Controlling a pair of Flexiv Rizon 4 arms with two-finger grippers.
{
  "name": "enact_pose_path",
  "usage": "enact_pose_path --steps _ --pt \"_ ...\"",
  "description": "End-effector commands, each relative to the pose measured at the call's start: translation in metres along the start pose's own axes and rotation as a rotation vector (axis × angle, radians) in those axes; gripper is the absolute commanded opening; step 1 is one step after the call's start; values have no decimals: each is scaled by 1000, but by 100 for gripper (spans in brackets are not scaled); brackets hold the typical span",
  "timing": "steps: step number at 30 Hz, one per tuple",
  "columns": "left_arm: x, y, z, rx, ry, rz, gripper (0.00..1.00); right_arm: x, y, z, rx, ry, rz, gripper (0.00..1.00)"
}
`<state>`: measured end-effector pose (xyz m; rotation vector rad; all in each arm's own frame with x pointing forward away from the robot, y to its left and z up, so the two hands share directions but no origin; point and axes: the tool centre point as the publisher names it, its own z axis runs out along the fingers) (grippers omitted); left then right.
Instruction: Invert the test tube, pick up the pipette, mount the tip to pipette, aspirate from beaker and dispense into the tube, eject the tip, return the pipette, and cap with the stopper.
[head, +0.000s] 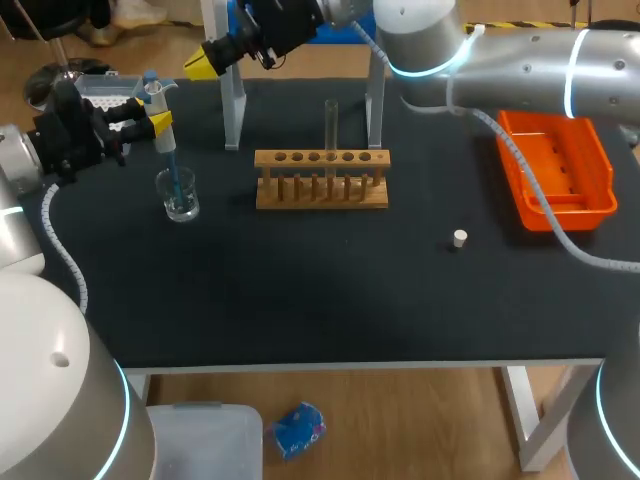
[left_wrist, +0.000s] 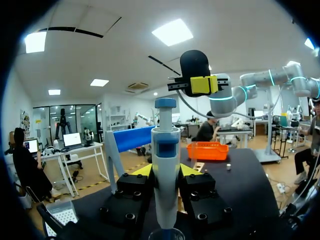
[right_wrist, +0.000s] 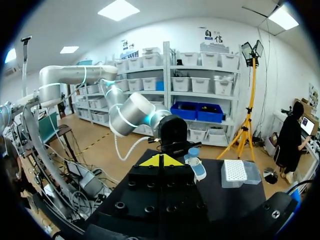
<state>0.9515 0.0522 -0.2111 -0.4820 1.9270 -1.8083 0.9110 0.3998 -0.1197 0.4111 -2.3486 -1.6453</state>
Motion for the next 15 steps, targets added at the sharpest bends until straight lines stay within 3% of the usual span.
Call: enact_pose_path --steps 1,15 --pt "0 1 0 3 -1 2 0 -10 1 -2 -40 62 -16 0" --pt "0 1 0 3 -1 2 0 -34 17 16 -207 134 -93 0"
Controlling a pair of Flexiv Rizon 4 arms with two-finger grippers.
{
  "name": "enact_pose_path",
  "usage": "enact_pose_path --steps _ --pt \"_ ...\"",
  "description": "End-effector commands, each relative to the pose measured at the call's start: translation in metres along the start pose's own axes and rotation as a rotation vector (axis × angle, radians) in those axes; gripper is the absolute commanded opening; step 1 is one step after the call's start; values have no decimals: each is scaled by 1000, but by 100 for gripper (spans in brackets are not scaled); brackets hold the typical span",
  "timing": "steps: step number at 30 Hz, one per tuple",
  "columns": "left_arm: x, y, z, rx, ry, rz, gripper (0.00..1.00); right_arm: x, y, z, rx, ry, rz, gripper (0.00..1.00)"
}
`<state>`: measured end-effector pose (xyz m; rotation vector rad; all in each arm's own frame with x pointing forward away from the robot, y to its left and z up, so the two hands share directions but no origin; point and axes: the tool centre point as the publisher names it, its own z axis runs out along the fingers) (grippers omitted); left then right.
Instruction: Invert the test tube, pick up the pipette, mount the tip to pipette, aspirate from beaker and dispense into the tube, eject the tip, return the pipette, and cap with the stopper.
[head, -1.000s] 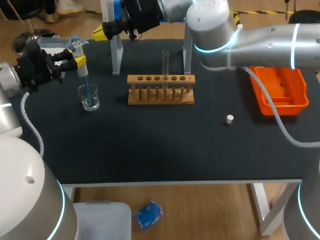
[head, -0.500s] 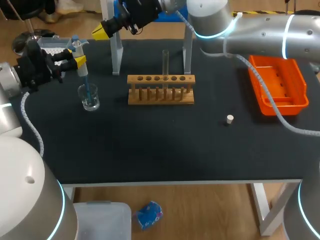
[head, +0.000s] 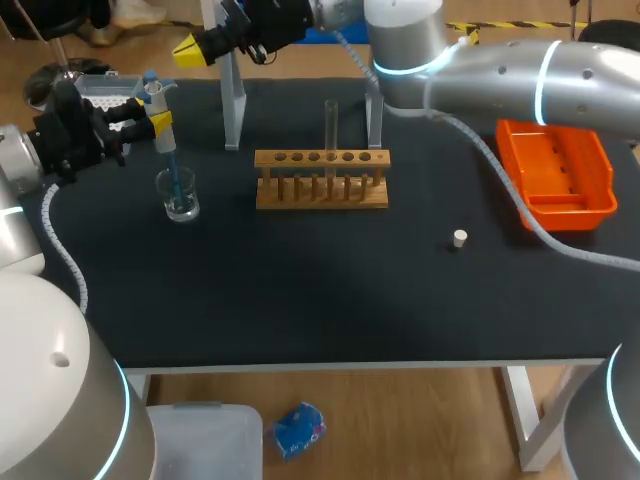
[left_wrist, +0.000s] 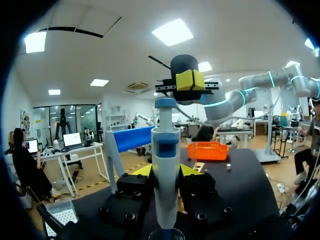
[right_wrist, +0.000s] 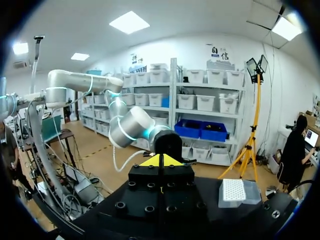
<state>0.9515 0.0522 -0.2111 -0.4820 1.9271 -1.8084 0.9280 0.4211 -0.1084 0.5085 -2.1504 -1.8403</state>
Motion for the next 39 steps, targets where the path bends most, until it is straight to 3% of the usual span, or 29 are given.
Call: enact_pose_path --steps 1,23,39 --pt "0 1 0 3 -1 2 0 -13 -1 8 -27 82 -8 0" --pt "0 1 0 3 -1 2 0 -47 -5 48 -100 169 -22 0" --pt "0 1 0 3 -1 2 0 -45 -9 51 -113 179 -19 0"
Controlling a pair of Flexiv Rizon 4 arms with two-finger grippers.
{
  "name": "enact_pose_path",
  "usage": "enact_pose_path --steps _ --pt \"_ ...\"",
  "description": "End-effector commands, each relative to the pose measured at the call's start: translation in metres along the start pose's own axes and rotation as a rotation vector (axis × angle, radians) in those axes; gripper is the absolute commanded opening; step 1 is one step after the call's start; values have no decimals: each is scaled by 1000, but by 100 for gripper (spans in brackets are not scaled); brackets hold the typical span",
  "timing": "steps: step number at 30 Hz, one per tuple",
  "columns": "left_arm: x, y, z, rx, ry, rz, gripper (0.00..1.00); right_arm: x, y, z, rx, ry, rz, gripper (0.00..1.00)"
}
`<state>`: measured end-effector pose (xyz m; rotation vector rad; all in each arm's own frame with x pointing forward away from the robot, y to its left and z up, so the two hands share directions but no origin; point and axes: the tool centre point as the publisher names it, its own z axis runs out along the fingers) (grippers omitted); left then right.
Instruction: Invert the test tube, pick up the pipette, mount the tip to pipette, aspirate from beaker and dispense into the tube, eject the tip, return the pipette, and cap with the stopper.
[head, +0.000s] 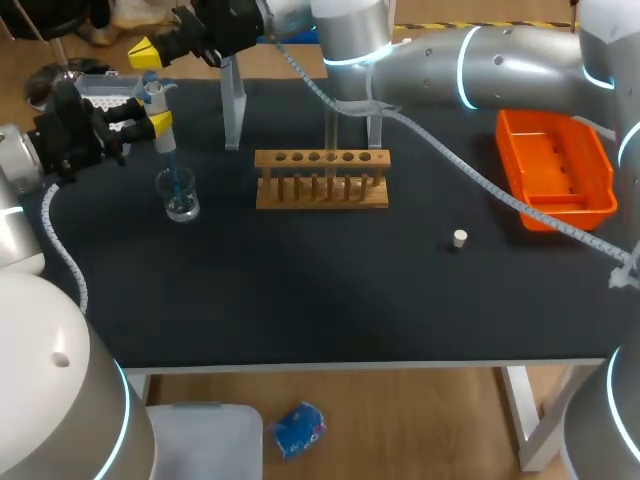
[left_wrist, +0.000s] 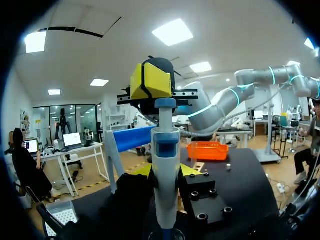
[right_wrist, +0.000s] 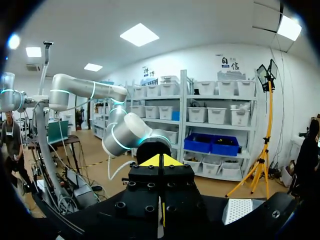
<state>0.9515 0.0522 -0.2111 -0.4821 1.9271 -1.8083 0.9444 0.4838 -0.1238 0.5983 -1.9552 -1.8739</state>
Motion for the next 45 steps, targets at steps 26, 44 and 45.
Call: enact_pose_path --steps 26,44,45 --pt "0 1 0 3 -1 2 0 -1 -16 1 -24 54 18 0" --pt "0 1 0 3 -1 2 0 7 -28 5 -37 37 36 0" --pt "0 1 0 3 -1 2 0 7 -29 5 -38 36 37 0"
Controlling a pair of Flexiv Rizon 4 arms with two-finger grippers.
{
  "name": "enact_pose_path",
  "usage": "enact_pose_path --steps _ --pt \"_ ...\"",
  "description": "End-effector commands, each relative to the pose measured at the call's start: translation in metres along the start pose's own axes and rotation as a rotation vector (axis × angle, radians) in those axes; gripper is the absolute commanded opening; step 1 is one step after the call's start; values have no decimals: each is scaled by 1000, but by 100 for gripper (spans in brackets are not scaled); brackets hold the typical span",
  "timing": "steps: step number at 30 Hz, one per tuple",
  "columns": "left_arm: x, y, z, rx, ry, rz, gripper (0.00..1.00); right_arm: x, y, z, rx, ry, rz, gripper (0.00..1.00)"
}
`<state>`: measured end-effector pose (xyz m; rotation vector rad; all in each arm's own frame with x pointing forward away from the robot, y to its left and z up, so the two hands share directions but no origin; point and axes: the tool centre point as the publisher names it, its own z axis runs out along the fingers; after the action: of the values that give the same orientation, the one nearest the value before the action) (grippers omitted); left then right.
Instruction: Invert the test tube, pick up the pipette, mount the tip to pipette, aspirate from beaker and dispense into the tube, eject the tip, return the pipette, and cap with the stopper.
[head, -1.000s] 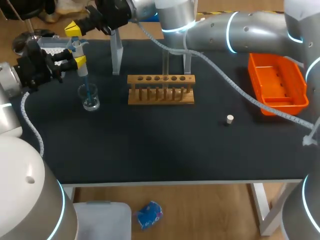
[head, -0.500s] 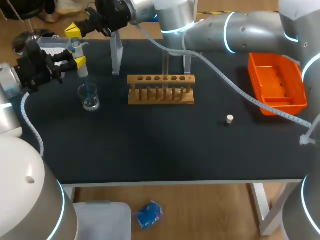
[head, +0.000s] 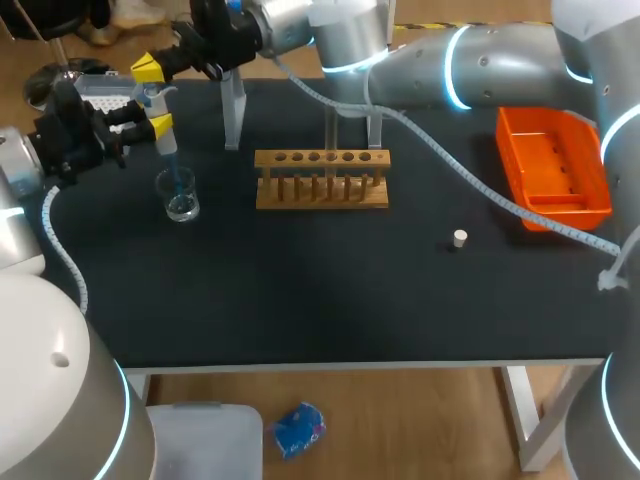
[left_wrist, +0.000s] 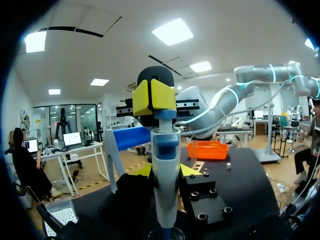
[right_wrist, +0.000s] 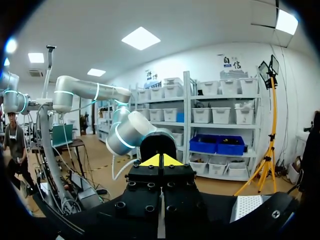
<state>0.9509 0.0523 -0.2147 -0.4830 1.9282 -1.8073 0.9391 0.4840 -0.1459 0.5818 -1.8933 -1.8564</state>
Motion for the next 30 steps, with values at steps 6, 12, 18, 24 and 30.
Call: enact_pose_path --steps 6,12,18,24,30 --pt "-1 -3 1 5 -1 2 0 4 -12 1 -9 -9 9 0" --pt "-1 -3 1 5 -1 2 0 6 -16 1 -17 -16 16 0" --pt "-1 -3 1 5 -1 2 0 7 -18 1 -21 -20 19 0" --pt "-1 -3 1 5 -1 2 0 7 -7 0 -8 -18 2 0" --pt "-1 -3 1 5 -1 2 0 5 7 0 12 -13 -19 0"
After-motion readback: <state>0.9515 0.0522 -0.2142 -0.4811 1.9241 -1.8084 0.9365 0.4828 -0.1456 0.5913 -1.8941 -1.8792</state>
